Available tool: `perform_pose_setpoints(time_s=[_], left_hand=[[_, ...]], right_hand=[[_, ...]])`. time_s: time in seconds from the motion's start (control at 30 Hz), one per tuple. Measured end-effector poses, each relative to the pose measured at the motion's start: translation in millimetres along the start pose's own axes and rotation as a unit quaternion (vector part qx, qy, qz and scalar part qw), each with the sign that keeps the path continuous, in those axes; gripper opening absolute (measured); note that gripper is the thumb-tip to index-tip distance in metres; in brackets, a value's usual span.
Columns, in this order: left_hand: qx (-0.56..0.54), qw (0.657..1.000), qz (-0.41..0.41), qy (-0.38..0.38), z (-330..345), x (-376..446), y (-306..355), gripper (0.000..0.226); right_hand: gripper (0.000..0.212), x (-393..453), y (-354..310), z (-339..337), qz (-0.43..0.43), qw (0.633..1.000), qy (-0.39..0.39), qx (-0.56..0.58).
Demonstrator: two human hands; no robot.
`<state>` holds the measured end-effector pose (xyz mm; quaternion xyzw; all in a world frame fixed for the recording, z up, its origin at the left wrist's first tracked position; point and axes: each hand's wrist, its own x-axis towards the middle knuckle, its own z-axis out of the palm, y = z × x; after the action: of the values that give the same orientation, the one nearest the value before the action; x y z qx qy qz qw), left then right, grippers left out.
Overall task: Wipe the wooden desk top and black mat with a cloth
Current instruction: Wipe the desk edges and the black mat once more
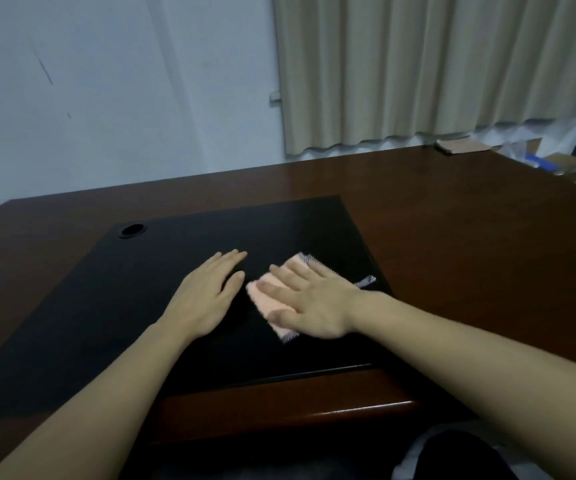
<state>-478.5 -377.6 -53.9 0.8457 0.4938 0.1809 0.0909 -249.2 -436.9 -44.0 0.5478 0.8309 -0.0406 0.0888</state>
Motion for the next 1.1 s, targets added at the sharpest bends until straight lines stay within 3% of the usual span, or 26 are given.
perform_pose_setpoints(time_s=[0.1,0.23,0.33,0.47,0.6,0.67,0.9,1.0,1.1], left_hand=[[0.004,1.000,-0.003,0.011,-1,-2,2,0.051],[0.006,1.000,-0.005,0.013,-2,-3,3,0.052],[-0.006,1.000,-0.009,0.018,0,-1,2,0.051],[0.000,1.000,-0.002,0.013,2,2,1,0.052],[0.007,1.000,0.006,-0.003,3,2,-1,0.052],[0.012,1.000,0.015,-0.007,4,3,-2,0.052],[0.023,0.999,0.025,-0.018,7,7,-5,0.052],[0.026,0.999,0.031,-0.029,7,8,-4,0.051],[0.023,0.998,0.044,-0.035,6,6,-4,0.051]], right_hand=[[0.066,-25,29,-1,-0.006,1.000,-0.001,0.023],[0.068,-19,117,-8,0.176,0.982,-0.006,0.062],[0.068,-5,140,-6,0.246,0.966,-0.012,0.077],[0.066,5,89,-5,0.181,0.983,-0.006,0.038],[0.065,-41,38,5,0.047,0.999,0.002,0.022],[0.064,-66,40,6,0.029,0.999,-0.003,0.044],[0.066,-57,114,4,0.240,0.968,-0.011,0.076],[0.068,-45,87,5,0.256,0.963,-0.011,0.080],[0.068,-48,34,5,0.218,0.974,-0.005,0.069]])
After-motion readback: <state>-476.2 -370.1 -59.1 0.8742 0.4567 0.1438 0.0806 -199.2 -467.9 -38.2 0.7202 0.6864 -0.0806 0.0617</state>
